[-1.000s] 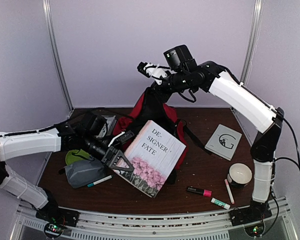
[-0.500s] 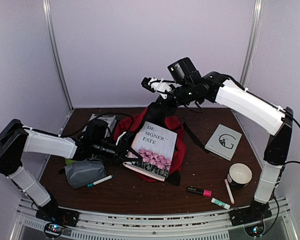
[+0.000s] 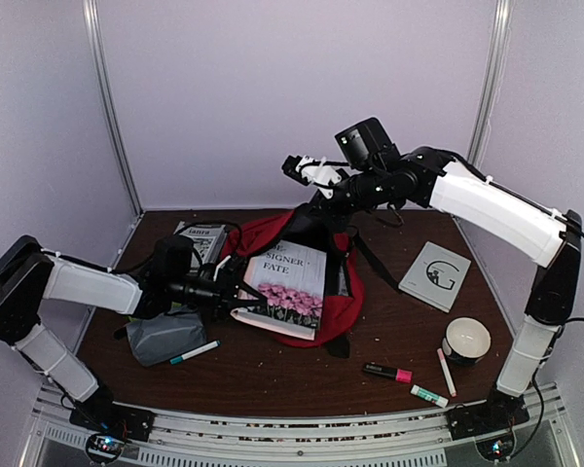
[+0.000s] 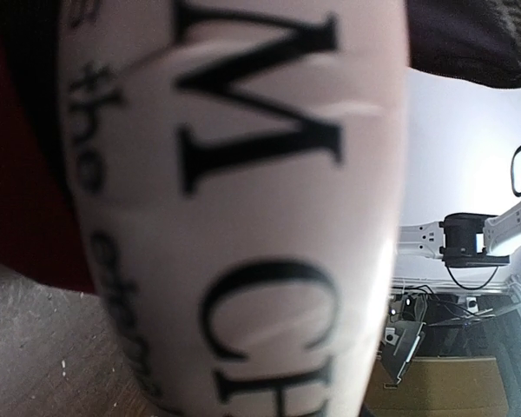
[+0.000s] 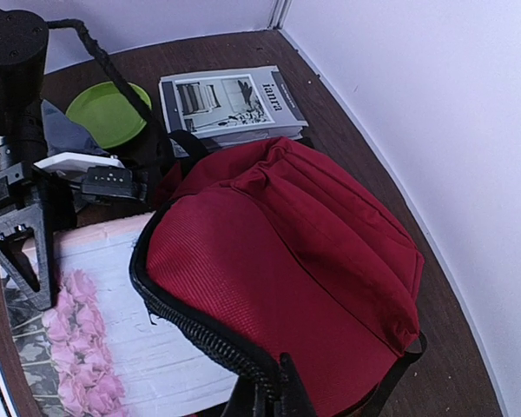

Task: Pack the student bag
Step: Place the book in the largest pocket of the bag.

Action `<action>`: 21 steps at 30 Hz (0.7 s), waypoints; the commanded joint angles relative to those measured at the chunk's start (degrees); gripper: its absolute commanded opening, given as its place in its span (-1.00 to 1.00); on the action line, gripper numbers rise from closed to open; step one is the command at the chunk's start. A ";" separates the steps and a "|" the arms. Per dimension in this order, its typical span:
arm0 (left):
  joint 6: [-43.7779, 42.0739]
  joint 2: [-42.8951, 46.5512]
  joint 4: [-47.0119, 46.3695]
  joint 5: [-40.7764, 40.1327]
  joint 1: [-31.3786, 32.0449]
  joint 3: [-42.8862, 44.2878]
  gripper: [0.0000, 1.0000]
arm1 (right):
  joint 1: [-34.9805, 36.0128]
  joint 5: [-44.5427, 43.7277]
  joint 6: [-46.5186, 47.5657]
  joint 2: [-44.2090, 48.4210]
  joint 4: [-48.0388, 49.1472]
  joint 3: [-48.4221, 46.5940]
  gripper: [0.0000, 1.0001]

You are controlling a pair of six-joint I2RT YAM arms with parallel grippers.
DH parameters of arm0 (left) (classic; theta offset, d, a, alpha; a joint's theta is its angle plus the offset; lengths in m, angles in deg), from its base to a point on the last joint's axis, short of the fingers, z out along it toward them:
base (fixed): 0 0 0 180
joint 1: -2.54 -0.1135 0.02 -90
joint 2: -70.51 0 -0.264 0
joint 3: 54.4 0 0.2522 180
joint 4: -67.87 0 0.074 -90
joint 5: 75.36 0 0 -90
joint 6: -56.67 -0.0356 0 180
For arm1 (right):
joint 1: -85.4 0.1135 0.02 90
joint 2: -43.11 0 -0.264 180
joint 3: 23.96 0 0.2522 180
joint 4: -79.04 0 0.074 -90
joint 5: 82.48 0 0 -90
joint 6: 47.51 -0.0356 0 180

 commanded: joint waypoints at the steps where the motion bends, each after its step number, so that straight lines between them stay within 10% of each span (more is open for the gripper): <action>1: -6.30 8.40 7.65 -3.57 -1.53 -0.76 -0.48 | -0.21 -2.81 0.08 4.61 2.07 -2.95 -1.00; 21: -2.97 -11.99 5.03 -8.85 -1.62 17.58 -0.30 | 5.18 8.40 -1.24 3.10 -0.86 -4.38 -1.00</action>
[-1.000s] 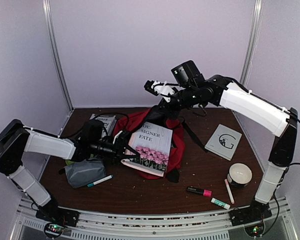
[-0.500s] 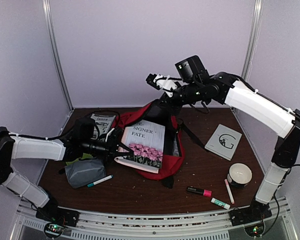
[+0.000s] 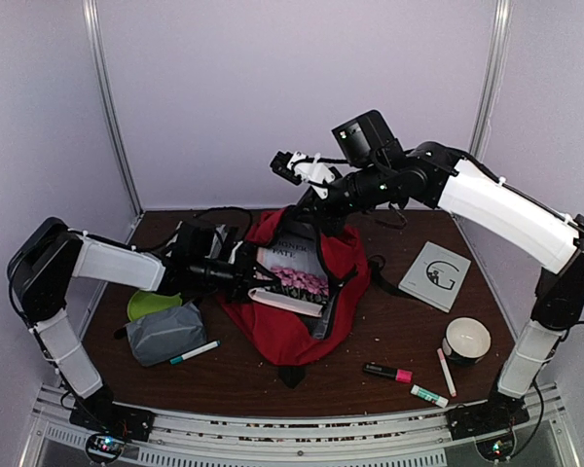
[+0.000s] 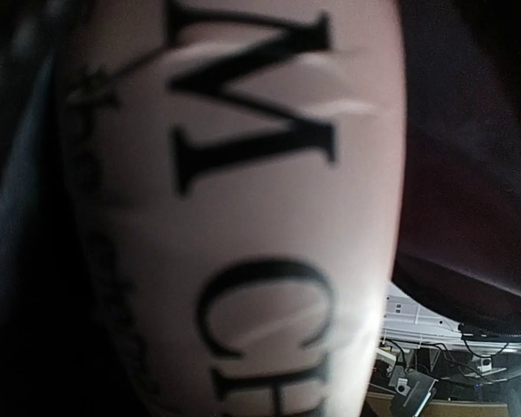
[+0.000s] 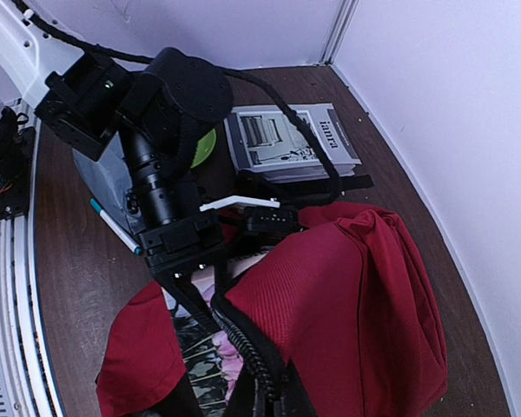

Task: Pack the student bag
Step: Place the book in the largest pocket of the bag.

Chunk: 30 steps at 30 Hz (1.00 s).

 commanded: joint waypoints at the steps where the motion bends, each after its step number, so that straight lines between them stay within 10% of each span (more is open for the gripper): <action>1: -0.74 -3.91 -2.93 -0.48 -0.78 5.85 -0.28 | 0.67 5.21 1.04 0.79 1.12 -2.10 -1.00; 10: -7.31 -10.61 5.91 4.98 -1.04 12.80 0.04 | 0.70 5.85 5.17 1.21 0.65 0.85 -1.00; 15: -15.26 -10.42 20.47 1.20 -1.66 16.85 0.84 | 0.61 4.75 6.25 2.67 0.55 2.88 -1.00; 23: -27.81 -4.50 43.62 -13.35 -1.59 22.01 0.89 | -0.29 2.62 7.06 4.49 1.23 5.49 -1.00; 30: -30.64 7.82 40.12 -18.08 0.48 13.38 0.91 | -1.33 1.13 5.83 4.21 1.88 4.68 -1.00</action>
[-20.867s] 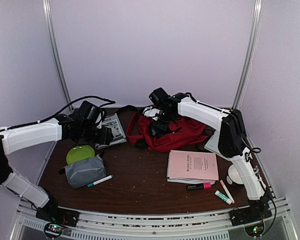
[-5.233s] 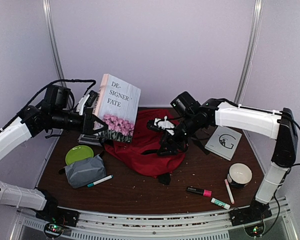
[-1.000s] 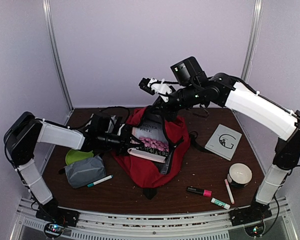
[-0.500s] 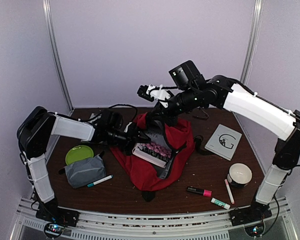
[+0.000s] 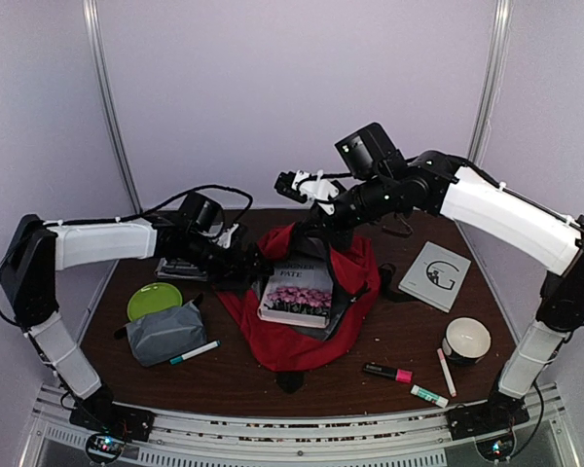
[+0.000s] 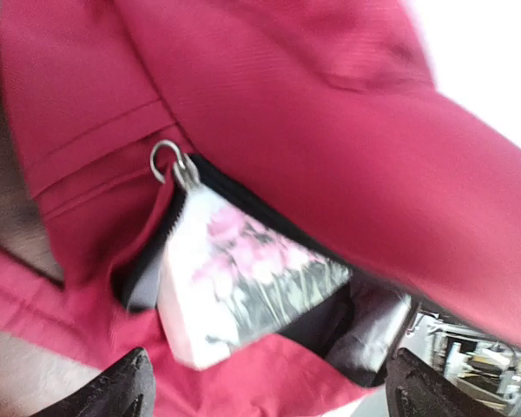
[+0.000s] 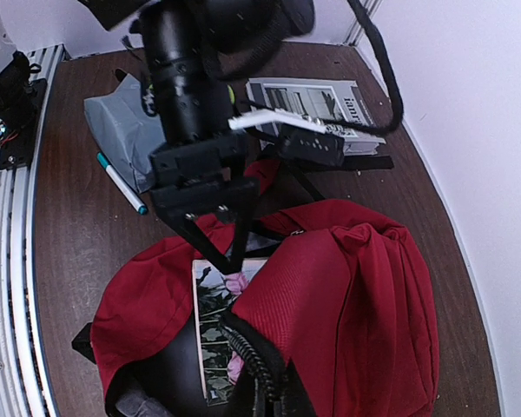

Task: Pack the student bag
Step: Place the book in the largest pocket of the bag, then adjust the book in the largest pocket of the bag.

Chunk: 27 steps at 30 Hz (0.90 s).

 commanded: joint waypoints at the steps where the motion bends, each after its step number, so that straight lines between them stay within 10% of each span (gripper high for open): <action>1: -5.08 8.51 0.32 -6.48 1.94 -4.94 0.91 | -0.51 -1.65 -0.49 2.30 2.69 -0.73 -1.00; 7: -14.86 20.47 0.70 -26.64 10.40 -14.73 0.58 | -0.63 -1.74 -0.18 3.26 2.94 0.65 -1.00; 9: -17.56 24.59 -5.32 -30.61 14.72 -20.20 0.02 | -0.65 -1.61 -0.10 3.57 2.93 1.16 -1.00; 11: -19.71 26.58 -10.69 -33.84 18.08 -23.88 -0.95 | -0.65 -1.74 -0.26 3.42 2.67 1.06 -1.00; 27: -40.40 2.15 -14.61 -49.64 25.37 -12.18 -1.00 | -0.68 1.82 -0.57 2.33 1.02 -1.30 -1.00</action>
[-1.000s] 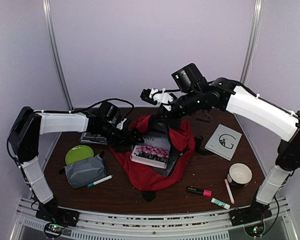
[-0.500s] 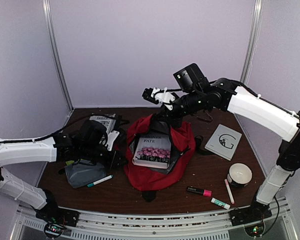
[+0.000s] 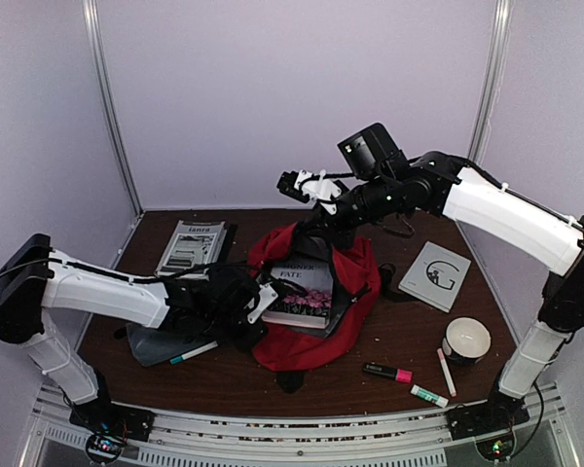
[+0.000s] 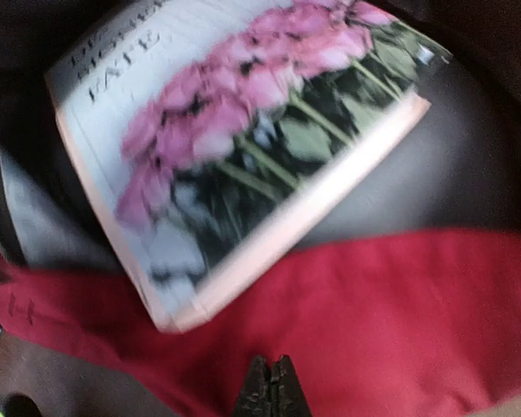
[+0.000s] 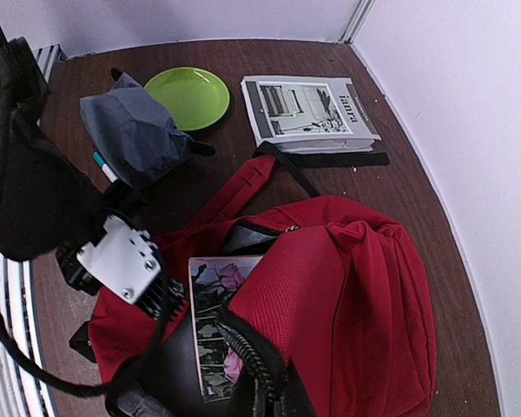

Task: Pack the student bag
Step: Adjust the book in the largest pocket of the bag.

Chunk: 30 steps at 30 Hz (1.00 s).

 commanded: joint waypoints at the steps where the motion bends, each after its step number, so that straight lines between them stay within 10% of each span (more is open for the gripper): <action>1: -6.81 -6.60 -3.58 -7.14 0.03 8.19 -1.00 | -0.27 2.93 -0.13 1.70 0.45 -2.25 -1.00; 18: -17.76 -24.45 -2.30 -18.10 -3.27 26.95 -1.00 | -0.17 7.34 0.92 3.83 -1.01 -1.19 -1.00; 30: -10.70 0.52 1.28 -9.71 2.40 6.41 -0.89 | -1.77 5.20 0.29 4.66 1.20 4.36 -1.00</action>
